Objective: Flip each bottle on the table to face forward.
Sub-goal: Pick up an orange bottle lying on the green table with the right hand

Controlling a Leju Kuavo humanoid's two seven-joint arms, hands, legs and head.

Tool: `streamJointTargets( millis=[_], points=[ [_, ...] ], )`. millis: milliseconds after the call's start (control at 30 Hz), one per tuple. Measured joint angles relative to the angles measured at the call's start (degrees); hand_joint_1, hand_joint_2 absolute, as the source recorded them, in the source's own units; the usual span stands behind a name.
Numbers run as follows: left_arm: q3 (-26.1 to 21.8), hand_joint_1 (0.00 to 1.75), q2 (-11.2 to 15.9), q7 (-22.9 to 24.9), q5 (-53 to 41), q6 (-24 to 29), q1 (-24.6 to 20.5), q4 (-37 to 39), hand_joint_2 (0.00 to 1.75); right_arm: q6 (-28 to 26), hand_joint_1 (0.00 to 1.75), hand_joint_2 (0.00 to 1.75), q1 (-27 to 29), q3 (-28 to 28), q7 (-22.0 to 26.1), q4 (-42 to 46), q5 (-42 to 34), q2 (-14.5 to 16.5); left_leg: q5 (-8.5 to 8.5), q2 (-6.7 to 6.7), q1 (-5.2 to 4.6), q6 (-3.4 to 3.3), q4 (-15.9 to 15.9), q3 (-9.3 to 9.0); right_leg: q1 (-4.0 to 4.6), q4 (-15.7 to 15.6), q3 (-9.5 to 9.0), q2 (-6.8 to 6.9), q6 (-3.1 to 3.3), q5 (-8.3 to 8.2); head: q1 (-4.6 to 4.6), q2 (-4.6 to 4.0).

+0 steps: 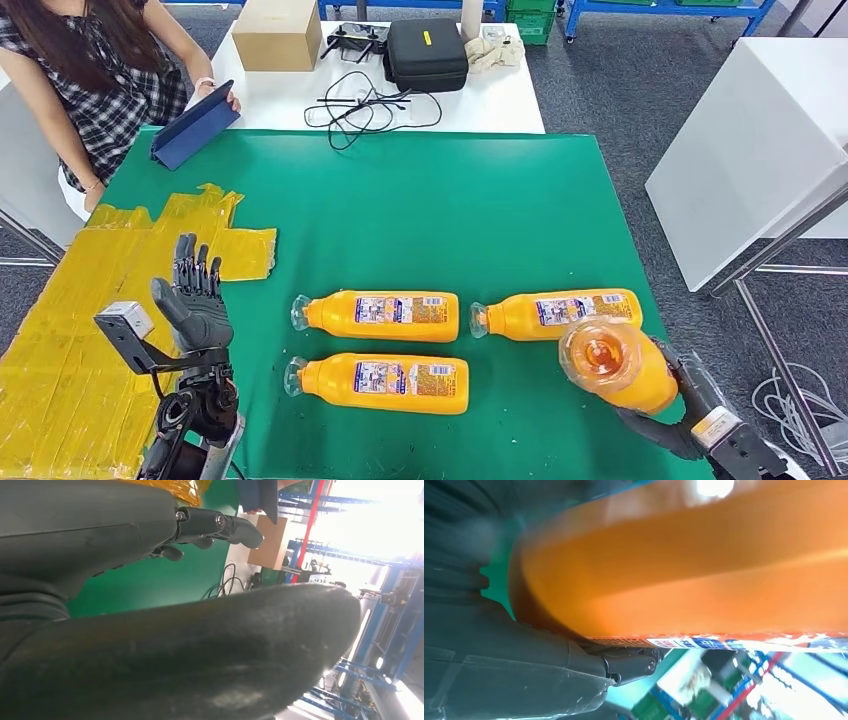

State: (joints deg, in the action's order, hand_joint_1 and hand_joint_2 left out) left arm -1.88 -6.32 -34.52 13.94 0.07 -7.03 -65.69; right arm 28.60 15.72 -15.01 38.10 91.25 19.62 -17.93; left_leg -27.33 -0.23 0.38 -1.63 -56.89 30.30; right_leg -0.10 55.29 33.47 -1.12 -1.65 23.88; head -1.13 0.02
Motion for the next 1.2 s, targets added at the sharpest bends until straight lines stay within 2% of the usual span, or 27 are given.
streamJointTargets(
  millis=[133, 267, 400, 533, 667, 933, 1200],
  points=[
    [0.2, 0.00, 0.0, 0.9, 0.4, -1.4, -0.1, -0.1, 1.75, 0.6, 1.75, 1.75, -1.6, -2.0, 0.7, -0.2, -0.4, 3.4, 0.00, 0.00, -0.01, 0.00, 0.0, 0.03, -0.01, 0.0, 0.04, 0.00, 0.00, 0.00, 0.00, 0.00],
    [2.4, 0.00, -0.3, 1.8, 0.4, -3.8, -1.0, 0.0, 1.75, -2.1, 1.75, 1.75, -5.6, -0.9, 1.2, -2.3, -0.9, 8.0, 0.00, 0.02, 0.00, 0.00, 0.0, 0.10, -0.01, 0.0, 0.07, -0.05, 0.00, -0.01, -0.01, -0.01],
    [4.8, 0.00, -0.7, 1.8, 0.5, -4.6, -1.5, 0.0, 1.75, -5.2, 1.75, 1.75, -9.9, 2.5, 0.0, -5.7, -2.6, 10.9, 0.08, 0.02, 0.01, 0.02, 0.0, 0.12, 0.00, 0.0, 0.07, -0.03, 0.00, -0.02, 0.00, 0.00],
    [7.7, 0.00, -1.3, 1.8, 0.5, -7.0, -2.9, 0.0, 1.75, -10.8, 1.75, 1.75, -18.8, 6.9, -3.5, -14.4, -2.0, 14.3, 0.15, 0.11, 0.02, 0.05, 0.0, 0.11, 0.01, 0.1, 0.11, -0.15, 0.01, -0.07, 0.00, 0.00],
    [10.7, 0.00, -2.0, 1.8, 0.5, -7.7, -4.6, 0.3, 1.75, -16.0, 1.75, 1.75, -27.3, 12.6, -3.7, -24.9, -1.7, 17.1, 0.28, 0.03, -0.04, -0.02, 0.0, 0.07, 0.02, 0.1, 0.14, -0.04, 0.10, -0.16, -0.01, 0.00],
    [12.1, 0.00, -2.1, 1.4, -0.1, -7.0, -5.2, 0.6, 1.75, -15.9, 1.75, 1.75, -32.6, 16.9, -4.0, -32.8, -3.6, 19.0, 0.32, -0.13, 0.00, 0.00, 0.0, 0.48, 0.00, 0.2, 0.37, 0.17, 0.13, -0.16, 0.02, 0.00],
    [13.4, 0.00, -2.0, 0.9, -2.4, -3.1, -6.8, -0.5, 1.75, -16.4, 1.75, 1.75, -46.0, 22.4, -7.9, -47.4, -4.0, 27.1, 0.51, -0.14, 0.04, 0.15, 0.0, 0.54, 0.02, 0.2, 0.52, 0.17, 0.14, -0.20, 0.01, -0.01]
  ],
)
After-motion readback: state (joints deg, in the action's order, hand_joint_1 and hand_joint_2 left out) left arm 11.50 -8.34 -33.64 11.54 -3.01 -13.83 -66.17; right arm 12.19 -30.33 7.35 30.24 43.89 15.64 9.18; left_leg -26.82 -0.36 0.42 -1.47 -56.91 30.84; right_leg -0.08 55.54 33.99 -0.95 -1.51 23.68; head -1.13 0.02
